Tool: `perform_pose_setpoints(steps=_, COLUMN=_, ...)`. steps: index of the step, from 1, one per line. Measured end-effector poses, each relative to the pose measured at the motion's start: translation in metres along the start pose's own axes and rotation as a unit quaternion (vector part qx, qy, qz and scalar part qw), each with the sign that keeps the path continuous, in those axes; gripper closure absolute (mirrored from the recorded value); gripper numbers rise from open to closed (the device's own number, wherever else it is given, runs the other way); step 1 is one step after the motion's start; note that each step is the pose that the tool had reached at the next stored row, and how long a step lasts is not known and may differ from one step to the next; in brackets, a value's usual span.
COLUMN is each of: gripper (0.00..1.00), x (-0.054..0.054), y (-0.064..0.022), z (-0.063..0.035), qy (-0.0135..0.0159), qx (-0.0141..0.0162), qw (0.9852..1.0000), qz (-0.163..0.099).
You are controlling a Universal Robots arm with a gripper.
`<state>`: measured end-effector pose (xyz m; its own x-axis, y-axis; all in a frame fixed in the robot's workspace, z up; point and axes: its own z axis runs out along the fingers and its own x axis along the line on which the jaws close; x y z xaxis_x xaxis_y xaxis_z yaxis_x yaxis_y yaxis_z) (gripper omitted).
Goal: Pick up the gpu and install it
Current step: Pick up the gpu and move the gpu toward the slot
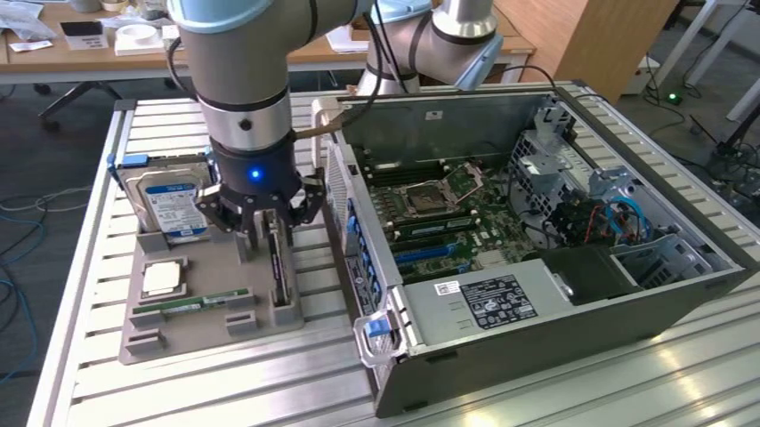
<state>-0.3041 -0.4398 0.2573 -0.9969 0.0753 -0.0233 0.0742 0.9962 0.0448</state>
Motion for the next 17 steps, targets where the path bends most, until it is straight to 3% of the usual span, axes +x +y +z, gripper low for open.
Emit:
perform_pose_setpoints(steps=8, gripper=0.51, x=0.0, y=-0.0005, z=0.0131, qy=-0.0001, qx=0.0, qw=1.0, qz=0.0)
perform_pose_setpoints(steps=17, gripper=0.51, x=-0.001, y=-0.0006, z=0.0158, qy=0.0001, qx=0.0001, qw=1.0, qz=0.0)
